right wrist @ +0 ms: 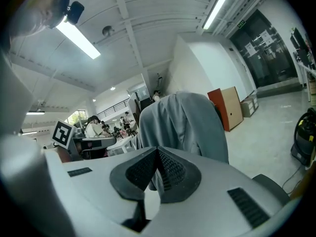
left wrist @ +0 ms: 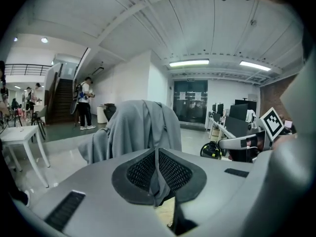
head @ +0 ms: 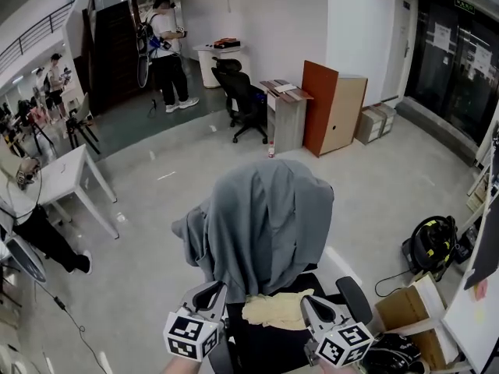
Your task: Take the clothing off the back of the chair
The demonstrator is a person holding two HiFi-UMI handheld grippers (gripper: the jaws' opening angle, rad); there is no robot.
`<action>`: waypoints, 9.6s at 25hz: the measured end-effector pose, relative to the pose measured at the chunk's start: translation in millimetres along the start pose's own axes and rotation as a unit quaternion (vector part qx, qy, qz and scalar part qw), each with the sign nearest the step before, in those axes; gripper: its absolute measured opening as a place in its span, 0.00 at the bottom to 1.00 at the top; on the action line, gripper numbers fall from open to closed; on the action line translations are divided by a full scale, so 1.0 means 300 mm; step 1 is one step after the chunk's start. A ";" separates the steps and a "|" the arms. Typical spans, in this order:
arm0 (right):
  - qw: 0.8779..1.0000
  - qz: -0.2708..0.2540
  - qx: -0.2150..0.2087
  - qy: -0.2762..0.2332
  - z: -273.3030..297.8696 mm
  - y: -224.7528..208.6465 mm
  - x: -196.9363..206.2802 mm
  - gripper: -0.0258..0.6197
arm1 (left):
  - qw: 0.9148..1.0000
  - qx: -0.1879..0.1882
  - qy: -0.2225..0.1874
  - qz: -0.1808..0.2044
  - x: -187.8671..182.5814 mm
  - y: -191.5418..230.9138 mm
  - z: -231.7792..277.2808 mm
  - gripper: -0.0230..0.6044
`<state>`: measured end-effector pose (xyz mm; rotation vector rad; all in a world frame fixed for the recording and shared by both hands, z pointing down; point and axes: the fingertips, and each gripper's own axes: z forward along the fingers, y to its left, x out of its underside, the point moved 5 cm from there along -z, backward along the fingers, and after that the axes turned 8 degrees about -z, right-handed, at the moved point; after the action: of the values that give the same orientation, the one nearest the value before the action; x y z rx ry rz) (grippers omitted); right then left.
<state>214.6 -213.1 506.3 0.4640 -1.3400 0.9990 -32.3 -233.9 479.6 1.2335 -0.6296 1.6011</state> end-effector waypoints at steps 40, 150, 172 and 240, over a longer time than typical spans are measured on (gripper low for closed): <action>0.995 -0.027 0.090 0.020 0.198 -0.016 -0.118 0.06 | 0.997 0.041 0.036 0.063 -0.202 0.329 0.619 0.06; 0.995 -0.054 -0.024 -0.081 -0.164 0.361 -0.156 0.07 | 0.994 0.040 -0.097 0.029 -0.089 0.035 -0.334 0.06; 0.992 -0.108 -0.062 -0.035 0.224 0.346 -0.261 0.08 | 0.977 0.172 -0.033 0.124 -0.184 0.090 0.039 0.07; 0.996 0.081 -0.027 0.025 0.832 -0.134 -0.433 0.63 | 0.983 0.122 -0.089 0.102 -0.381 0.285 0.069 0.11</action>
<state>111.9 -472.0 449.9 0.2899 -1.3722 1.0974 -100.9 -328.0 394.6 1.5478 -0.7066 1.7912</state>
